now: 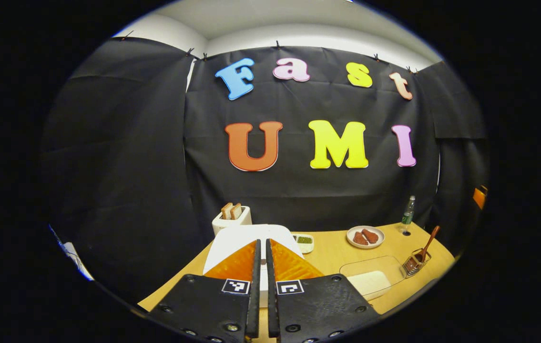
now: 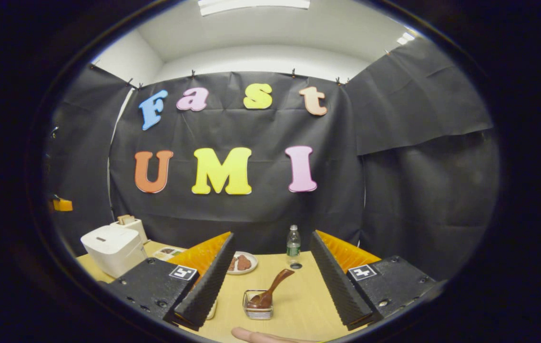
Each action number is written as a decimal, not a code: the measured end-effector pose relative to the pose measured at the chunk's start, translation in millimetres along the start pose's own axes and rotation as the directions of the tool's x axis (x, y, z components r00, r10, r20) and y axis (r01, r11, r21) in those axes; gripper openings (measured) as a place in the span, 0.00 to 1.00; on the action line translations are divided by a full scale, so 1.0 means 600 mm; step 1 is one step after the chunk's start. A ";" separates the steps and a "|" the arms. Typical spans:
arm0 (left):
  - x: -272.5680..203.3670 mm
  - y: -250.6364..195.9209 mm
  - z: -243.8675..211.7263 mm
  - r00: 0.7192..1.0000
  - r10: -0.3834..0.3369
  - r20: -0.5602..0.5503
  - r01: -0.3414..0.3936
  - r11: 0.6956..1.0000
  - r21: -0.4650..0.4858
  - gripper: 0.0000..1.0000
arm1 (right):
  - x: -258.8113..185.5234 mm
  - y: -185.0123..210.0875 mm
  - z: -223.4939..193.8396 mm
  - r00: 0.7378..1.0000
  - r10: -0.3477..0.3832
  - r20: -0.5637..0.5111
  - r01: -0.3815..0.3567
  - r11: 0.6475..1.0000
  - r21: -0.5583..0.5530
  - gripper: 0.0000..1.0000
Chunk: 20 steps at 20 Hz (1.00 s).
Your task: Close the left gripper, press the button to open the rice cooker; take a wooden spoon from the chopstick holder with the right hand, scoop a spoonful of rice and pour it into the rice cooker, then put the wooden spoon back into the chopstick holder.
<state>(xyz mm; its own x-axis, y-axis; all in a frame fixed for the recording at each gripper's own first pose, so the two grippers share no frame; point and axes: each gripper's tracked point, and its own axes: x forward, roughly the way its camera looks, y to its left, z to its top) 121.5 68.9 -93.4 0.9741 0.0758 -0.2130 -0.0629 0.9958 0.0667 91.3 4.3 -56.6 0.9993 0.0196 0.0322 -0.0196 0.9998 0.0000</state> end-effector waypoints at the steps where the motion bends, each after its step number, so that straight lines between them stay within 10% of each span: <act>1: 0.010 0.010 -0.011 0.999 0.029 -0.026 -0.029 1.000 0.006 0.00 | 0.007 -0.003 -0.003 1.000 -0.004 -0.007 0.004 1.000 0.000 0.97; 20: 0.191 0.026 -0.175 0.925 0.035 -0.378 -0.071 0.994 -0.083 0.00 | 0.063 -0.053 -0.028 0.995 -0.061 -0.081 0.059 0.998 -0.027 1.00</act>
<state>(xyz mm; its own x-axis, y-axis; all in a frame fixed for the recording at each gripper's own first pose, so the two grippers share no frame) 209.6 98.6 -219.1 0.8169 0.1242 -0.5632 -0.1498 0.9887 0.0008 130.3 -26.7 -72.0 0.9979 -0.0418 -0.0491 0.0406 0.9989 -0.0251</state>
